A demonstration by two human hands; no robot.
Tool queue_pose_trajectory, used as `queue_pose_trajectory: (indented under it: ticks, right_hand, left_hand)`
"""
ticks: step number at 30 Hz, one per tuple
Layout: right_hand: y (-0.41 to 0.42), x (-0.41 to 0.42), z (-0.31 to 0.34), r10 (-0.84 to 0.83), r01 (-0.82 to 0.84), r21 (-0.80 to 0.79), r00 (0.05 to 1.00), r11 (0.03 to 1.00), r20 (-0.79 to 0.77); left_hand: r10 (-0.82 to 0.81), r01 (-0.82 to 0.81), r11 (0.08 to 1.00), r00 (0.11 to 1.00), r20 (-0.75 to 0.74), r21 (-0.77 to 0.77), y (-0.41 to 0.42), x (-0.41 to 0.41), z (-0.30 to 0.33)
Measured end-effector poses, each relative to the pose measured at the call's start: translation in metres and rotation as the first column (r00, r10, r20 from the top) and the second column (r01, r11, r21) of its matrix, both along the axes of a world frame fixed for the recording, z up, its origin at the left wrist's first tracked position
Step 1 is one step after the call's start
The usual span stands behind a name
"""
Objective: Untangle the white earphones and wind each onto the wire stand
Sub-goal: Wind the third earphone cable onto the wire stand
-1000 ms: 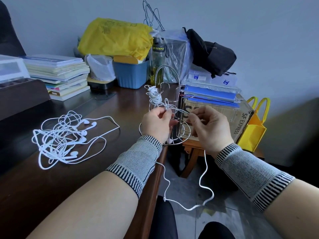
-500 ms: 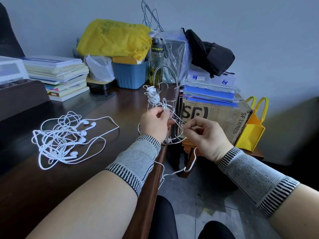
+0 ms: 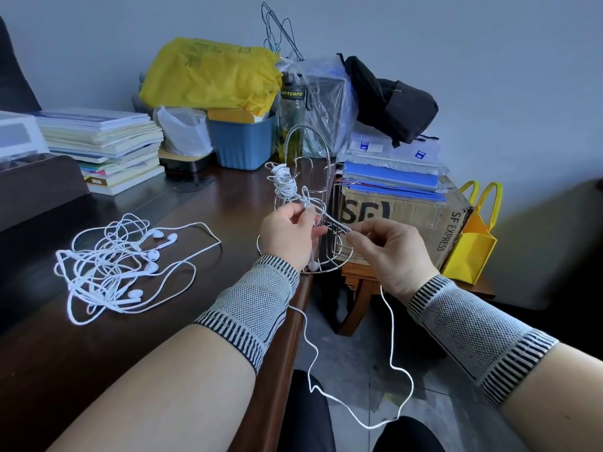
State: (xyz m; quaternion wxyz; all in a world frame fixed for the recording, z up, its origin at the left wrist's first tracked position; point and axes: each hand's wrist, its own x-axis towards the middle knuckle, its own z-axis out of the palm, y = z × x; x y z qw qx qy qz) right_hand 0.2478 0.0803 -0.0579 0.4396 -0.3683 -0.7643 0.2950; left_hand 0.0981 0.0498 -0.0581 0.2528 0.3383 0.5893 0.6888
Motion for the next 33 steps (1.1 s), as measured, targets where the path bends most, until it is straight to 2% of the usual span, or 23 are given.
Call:
queue_pose_trajectory:
  ticks: [3, 6, 9, 20, 26, 33]
  right_hand:
    - [0.003, -0.002, 0.003, -0.035, 0.035, -0.003, 0.999, 0.999, 0.031]
    - [0.006, -0.008, 0.008, -0.022, 0.026, -0.118, 0.999, 0.993, 0.041]
    - [0.006, -0.015, 0.016, -0.002, -0.002, -0.214, 1.0, 0.977, -0.015]
    - [0.012, -0.03, 0.022, 0.009, 0.001, -0.132, 0.997, 0.991, 0.076]
    - [0.016, -0.044, 0.021, -0.069, 0.084, -0.074, 0.981, 0.994, 0.182]
    - [0.022, -0.049, 0.022, -0.102, 0.123, -0.113, 0.979, 0.986, 0.174]
  left_hand:
    - [0.0, 0.0, 1.0, 1.0, 0.003, 0.011, 0.0, 0.0, 0.0]
    - [0.002, -0.002, 1.0, 1.0, 0.002, 0.015, 0.0, 0.0, 0.0]
    - [-0.003, 0.003, 1.0, 1.0, -0.001, 0.013, -0.001, 0.0, 0.0]
    - [-0.009, 0.008, 1.0, 1.0, -0.019, -0.028, 0.002, -0.004, -0.002]
    - [-0.002, -0.001, 0.999, 0.998, -0.061, -0.047, 0.003, -0.006, -0.004]
    - [-0.059, 0.056, 0.998, 0.996, -0.068, -0.038, -0.001, -0.004, -0.002]
